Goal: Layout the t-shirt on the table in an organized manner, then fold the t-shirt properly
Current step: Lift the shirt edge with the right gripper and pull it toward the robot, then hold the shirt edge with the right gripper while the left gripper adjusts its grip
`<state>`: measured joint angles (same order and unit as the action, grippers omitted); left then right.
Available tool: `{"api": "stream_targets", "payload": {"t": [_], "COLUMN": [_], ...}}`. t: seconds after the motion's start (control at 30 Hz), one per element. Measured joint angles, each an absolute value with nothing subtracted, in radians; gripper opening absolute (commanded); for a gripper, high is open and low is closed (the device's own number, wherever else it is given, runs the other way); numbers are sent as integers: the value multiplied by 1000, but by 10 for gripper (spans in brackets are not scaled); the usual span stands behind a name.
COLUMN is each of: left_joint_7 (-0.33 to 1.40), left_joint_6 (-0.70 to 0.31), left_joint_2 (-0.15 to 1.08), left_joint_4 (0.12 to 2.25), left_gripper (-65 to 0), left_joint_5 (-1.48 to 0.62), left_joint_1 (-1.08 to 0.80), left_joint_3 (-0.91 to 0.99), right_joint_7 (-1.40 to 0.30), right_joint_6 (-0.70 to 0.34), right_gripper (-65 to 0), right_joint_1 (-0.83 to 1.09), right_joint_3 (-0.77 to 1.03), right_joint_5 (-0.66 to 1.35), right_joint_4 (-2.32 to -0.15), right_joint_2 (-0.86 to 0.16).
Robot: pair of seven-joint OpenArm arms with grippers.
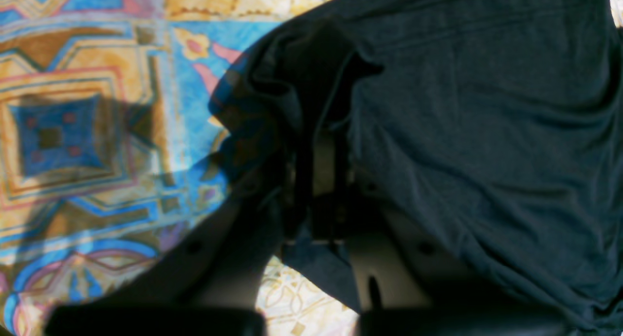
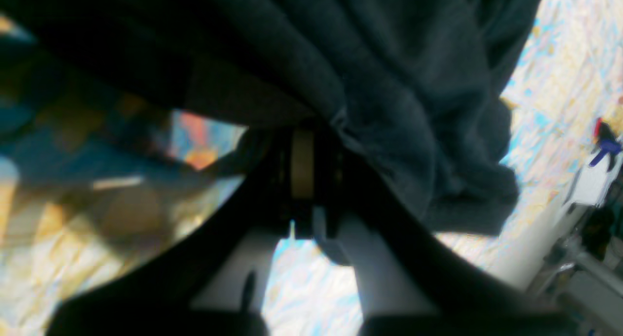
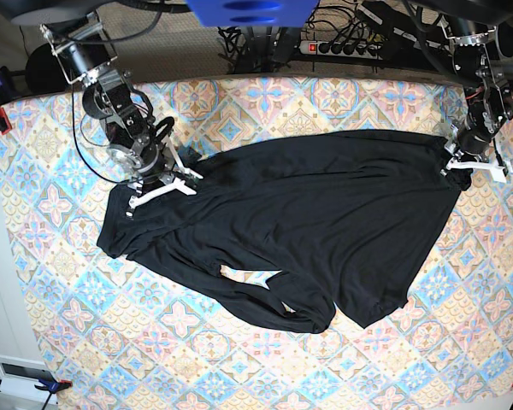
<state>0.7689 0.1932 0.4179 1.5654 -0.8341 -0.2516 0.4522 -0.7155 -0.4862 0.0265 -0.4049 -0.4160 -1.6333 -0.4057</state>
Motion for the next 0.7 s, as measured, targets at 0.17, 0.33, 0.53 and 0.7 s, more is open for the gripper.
{"api": "stream_targets", "payload": {"t": [0.17, 0.33, 0.53, 0.7], "left_joint_7": [764, 767, 764, 767], "left_joint_6": [191, 194, 191, 191], "left_joint_2": [428, 429, 455, 457], "left_joint_4": [1565, 1583, 1634, 1641], "left_gripper": [-650, -650, -650, -650], "left_joint_5": [-834, -826, -837, -838], "left_joint_1": [-259, -275, -323, -324], "left_joint_3": [457, 457, 492, 560], "right_joint_7": [-738, -739, -741, -738], "right_joint_6": [-509, -514, -513, -513], "right_gripper": [-650, -650, -650, -650], "right_joint_1": [199, 319, 411, 451], "right_joint_3": [-298, -274, -272, -271], "right_joint_5": [-411, -400, -404, -400], "right_joint_4": [-1787, -1898, -1957, -1965], "right_joint_2": [-411, -408, -408, -408]}}
